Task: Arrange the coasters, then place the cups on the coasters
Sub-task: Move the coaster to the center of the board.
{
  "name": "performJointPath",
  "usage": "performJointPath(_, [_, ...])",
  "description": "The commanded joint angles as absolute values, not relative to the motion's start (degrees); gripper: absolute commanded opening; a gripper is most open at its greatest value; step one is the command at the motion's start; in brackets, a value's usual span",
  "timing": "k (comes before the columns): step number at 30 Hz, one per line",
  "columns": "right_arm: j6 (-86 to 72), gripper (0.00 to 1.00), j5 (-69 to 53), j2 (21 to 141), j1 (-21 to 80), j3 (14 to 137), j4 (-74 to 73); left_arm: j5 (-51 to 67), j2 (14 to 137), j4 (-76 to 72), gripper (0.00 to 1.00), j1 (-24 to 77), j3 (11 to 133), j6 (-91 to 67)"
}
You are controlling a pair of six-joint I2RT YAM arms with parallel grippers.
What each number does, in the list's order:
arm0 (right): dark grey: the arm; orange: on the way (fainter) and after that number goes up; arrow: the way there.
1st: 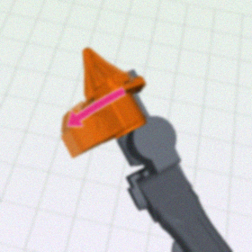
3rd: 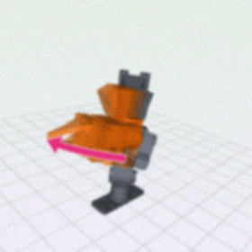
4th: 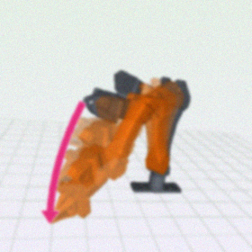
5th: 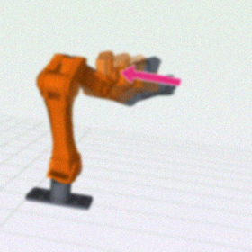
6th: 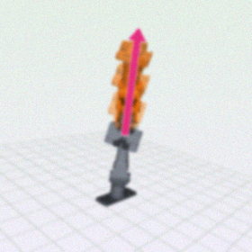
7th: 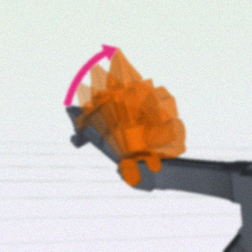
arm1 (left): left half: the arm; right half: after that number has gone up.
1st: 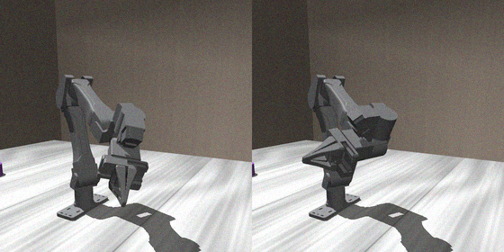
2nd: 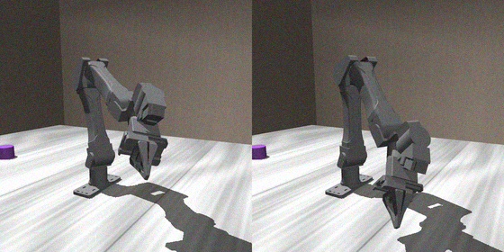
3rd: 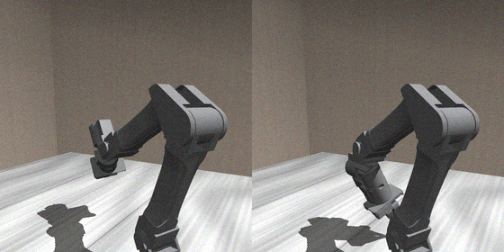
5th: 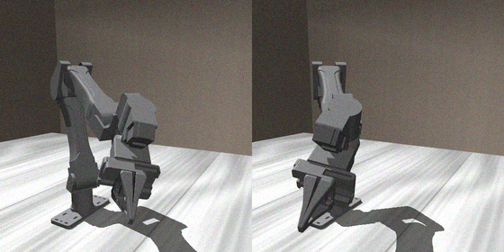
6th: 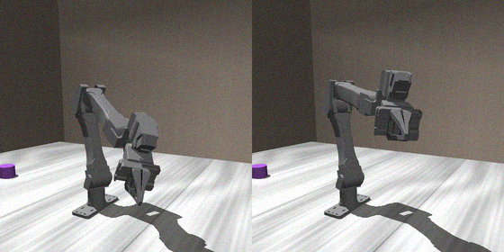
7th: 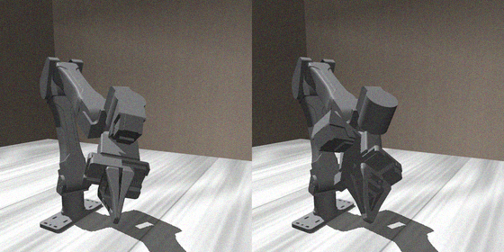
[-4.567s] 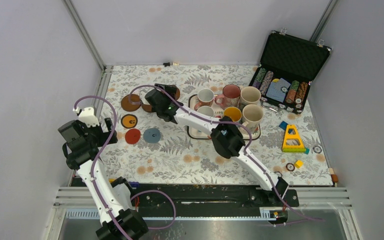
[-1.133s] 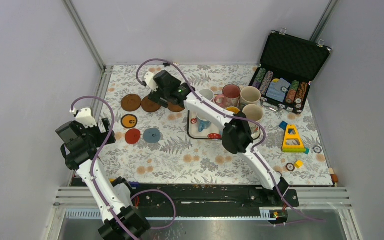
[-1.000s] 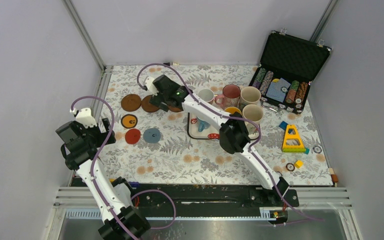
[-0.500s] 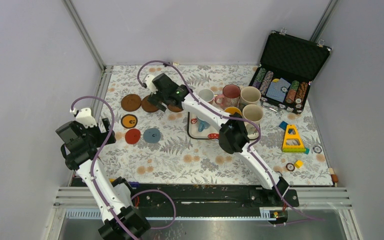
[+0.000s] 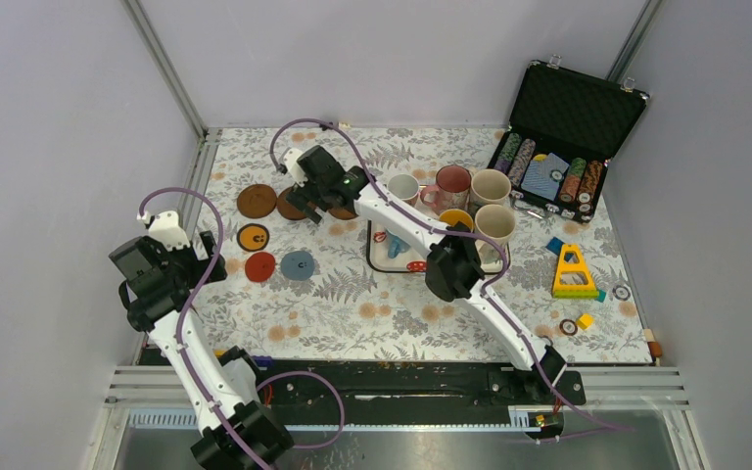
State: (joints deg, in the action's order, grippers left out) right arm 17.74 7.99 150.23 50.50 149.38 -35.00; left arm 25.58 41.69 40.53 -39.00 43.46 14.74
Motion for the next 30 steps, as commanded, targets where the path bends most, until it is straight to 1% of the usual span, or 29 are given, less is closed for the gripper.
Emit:
performJointPath(1, [16.4,0.97,6.8,151.7,50.9,152.1,-36.7,27.9,42.4,37.7,0.98,-39.4,43.8,14.7])
performJointPath(21, [18.1,0.97,8.5,151.0,50.9,151.0,-37.0,27.6,42.0,37.7,0.98,-39.4,43.8,14.6])
performJointPath(30, [18.5,0.97,7.9,150.6,50.9,152.4,-37.0,27.7,41.9,37.7,0.98,-39.4,43.7,14.6])
